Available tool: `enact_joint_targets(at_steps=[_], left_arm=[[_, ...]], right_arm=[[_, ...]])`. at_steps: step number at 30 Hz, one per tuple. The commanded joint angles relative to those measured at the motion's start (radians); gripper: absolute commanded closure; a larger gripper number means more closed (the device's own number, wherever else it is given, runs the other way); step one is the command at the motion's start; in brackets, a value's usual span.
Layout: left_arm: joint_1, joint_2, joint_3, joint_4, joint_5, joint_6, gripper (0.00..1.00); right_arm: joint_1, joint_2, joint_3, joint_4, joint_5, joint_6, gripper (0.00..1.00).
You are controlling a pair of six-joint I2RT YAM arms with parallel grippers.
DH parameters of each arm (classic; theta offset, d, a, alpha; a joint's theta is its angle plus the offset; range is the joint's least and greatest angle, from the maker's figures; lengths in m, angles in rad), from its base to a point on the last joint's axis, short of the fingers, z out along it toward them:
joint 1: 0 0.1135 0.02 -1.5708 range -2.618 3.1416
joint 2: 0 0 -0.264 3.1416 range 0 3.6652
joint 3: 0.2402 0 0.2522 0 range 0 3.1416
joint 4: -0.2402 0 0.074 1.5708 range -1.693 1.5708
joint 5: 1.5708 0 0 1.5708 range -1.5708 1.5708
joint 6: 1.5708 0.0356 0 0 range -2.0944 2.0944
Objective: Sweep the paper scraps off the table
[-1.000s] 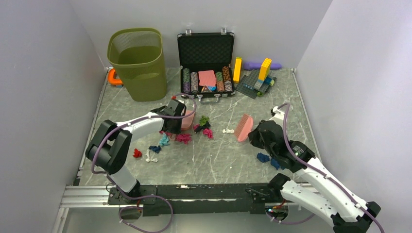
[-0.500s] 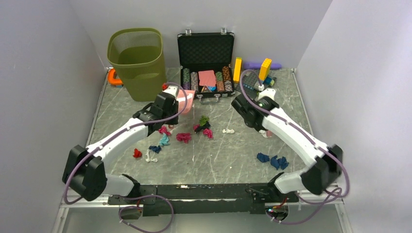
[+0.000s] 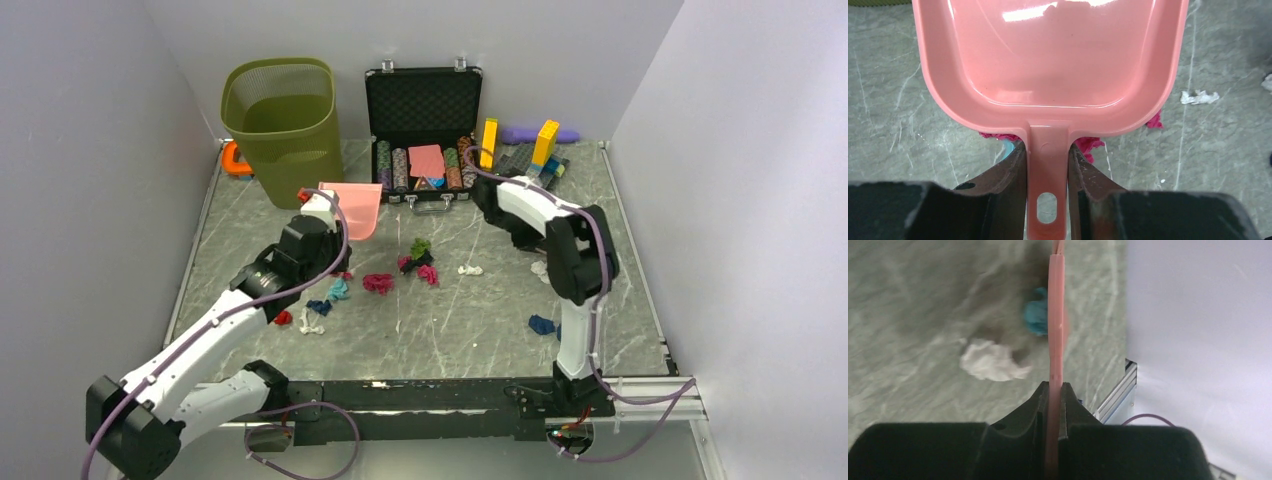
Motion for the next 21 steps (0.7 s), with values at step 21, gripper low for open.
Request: enact_joint_targets(at_steps=[21], left_arm=[[-0.004, -0.217, -0.1, 0.015, 0.034, -0.03, 1.0]], right_arm=[[0.227, -0.28, -0.027, -0.146, -0.124, 0.013, 1.0]])
